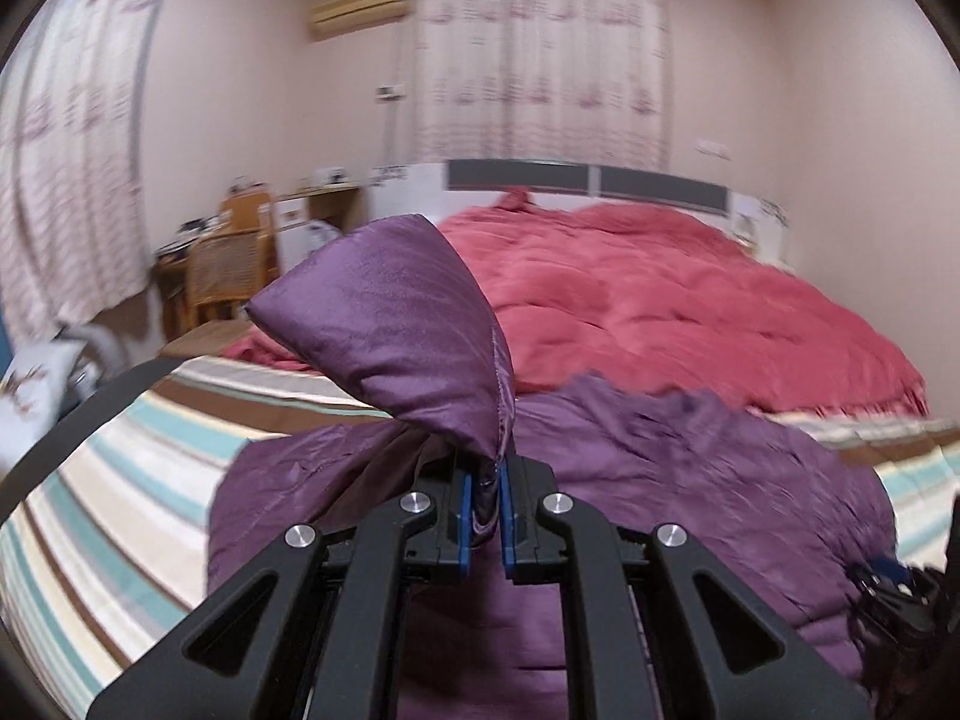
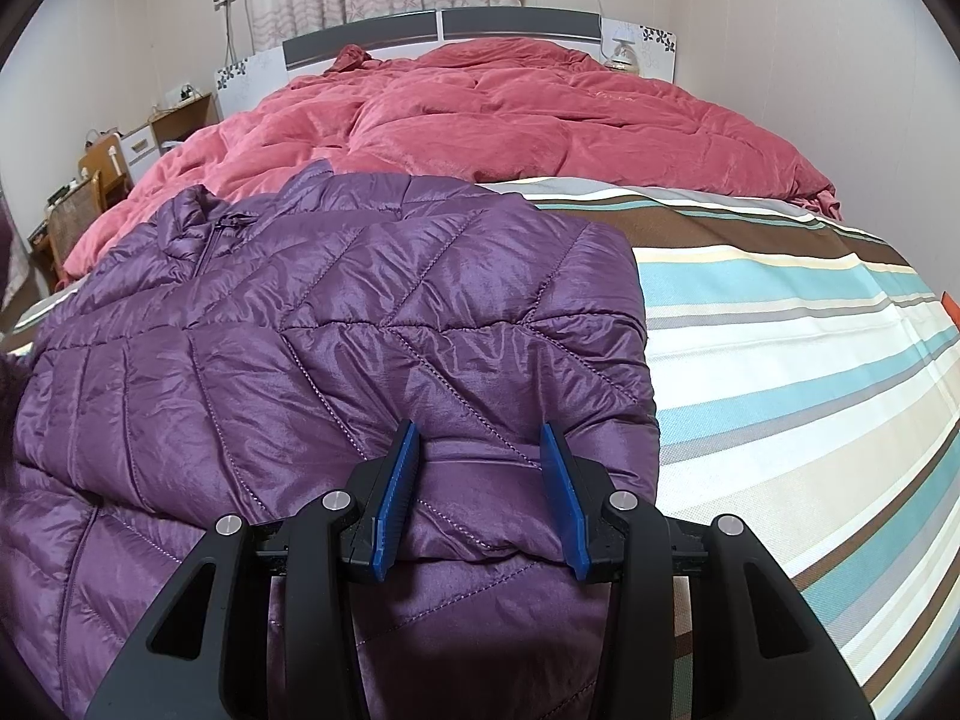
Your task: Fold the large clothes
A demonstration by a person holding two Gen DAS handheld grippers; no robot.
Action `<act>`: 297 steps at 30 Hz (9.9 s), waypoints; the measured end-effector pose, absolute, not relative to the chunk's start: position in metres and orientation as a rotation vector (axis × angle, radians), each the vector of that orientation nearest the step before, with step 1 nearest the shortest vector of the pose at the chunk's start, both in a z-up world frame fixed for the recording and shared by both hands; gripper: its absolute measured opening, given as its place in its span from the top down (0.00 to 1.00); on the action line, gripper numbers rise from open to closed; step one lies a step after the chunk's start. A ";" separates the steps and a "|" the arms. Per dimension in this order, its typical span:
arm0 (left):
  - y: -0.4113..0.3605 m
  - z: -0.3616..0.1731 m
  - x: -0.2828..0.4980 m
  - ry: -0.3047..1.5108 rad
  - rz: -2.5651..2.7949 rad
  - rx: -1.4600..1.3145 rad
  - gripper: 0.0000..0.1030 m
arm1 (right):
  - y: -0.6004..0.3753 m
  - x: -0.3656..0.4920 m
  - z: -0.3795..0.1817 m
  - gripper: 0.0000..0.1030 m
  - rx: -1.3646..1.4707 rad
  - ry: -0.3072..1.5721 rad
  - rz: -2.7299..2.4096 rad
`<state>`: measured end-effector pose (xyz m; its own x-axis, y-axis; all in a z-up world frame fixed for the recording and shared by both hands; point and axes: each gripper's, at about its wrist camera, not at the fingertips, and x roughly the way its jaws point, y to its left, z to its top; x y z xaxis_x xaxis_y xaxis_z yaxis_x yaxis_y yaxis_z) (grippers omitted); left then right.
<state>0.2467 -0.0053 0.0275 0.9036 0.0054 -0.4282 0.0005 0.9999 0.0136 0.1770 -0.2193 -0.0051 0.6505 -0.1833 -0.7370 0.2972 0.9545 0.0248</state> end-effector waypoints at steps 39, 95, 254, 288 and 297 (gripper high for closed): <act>-0.112 0.013 0.165 0.651 -0.424 0.334 0.30 | -0.222 0.175 -0.005 0.59 0.172 0.798 -0.266; 0.148 -0.052 0.041 0.923 -0.282 -0.138 0.47 | -0.241 -0.057 -0.002 0.50 0.414 1.001 0.156; 0.128 -0.008 0.289 0.805 -0.064 -0.445 0.36 | -0.322 0.277 -0.002 0.59 0.954 0.901 0.252; 0.034 -0.019 0.324 0.865 -0.030 -0.029 0.25 | -0.282 0.296 0.001 0.61 0.458 0.916 -0.073; 0.033 -0.037 0.334 0.881 -0.039 -0.050 0.22 | -0.265 0.302 -0.006 0.61 0.301 0.867 -0.148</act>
<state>0.3339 0.0325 -0.0369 0.6358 -0.0547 -0.7699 0.0130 0.9981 -0.0601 0.3018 -0.2646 -0.0062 0.6401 -0.0068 -0.7683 0.2491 0.9478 0.1992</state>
